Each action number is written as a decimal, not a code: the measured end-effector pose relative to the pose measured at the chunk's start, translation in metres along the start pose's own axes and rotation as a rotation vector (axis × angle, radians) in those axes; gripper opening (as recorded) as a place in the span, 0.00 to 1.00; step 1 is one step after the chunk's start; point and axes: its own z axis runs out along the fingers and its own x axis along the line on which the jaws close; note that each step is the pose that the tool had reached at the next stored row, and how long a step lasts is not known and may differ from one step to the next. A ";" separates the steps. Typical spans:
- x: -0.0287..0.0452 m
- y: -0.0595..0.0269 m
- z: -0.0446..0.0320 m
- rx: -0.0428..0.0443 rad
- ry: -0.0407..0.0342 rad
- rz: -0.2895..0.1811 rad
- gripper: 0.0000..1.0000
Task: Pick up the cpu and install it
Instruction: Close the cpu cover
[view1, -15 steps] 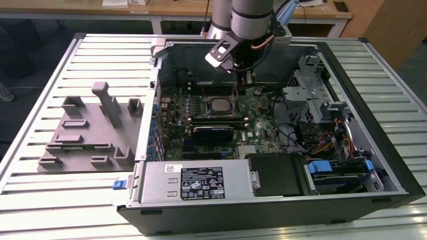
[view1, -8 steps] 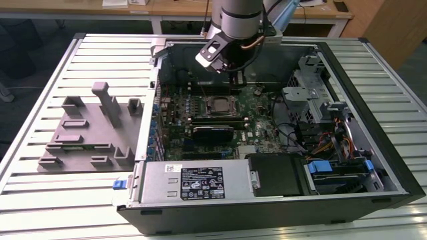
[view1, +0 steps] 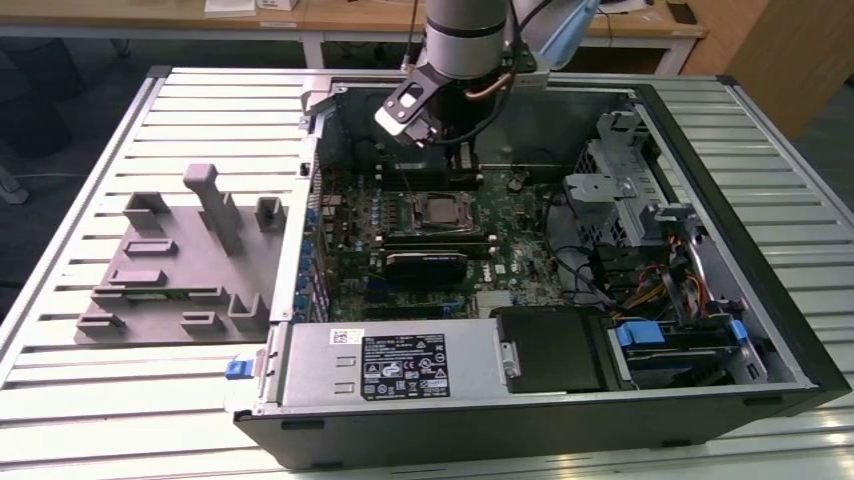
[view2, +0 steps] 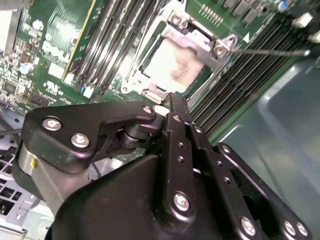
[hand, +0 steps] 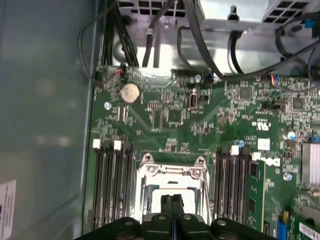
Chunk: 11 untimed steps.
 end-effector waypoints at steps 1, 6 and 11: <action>0.0000 -0.0014 0.0003 0.0001 -0.0001 0.000 0.11; -0.0002 -0.0055 0.0033 0.0001 -0.0002 0.000 0.11; -0.0006 -0.0068 0.0072 0.0001 -0.0013 0.000 0.11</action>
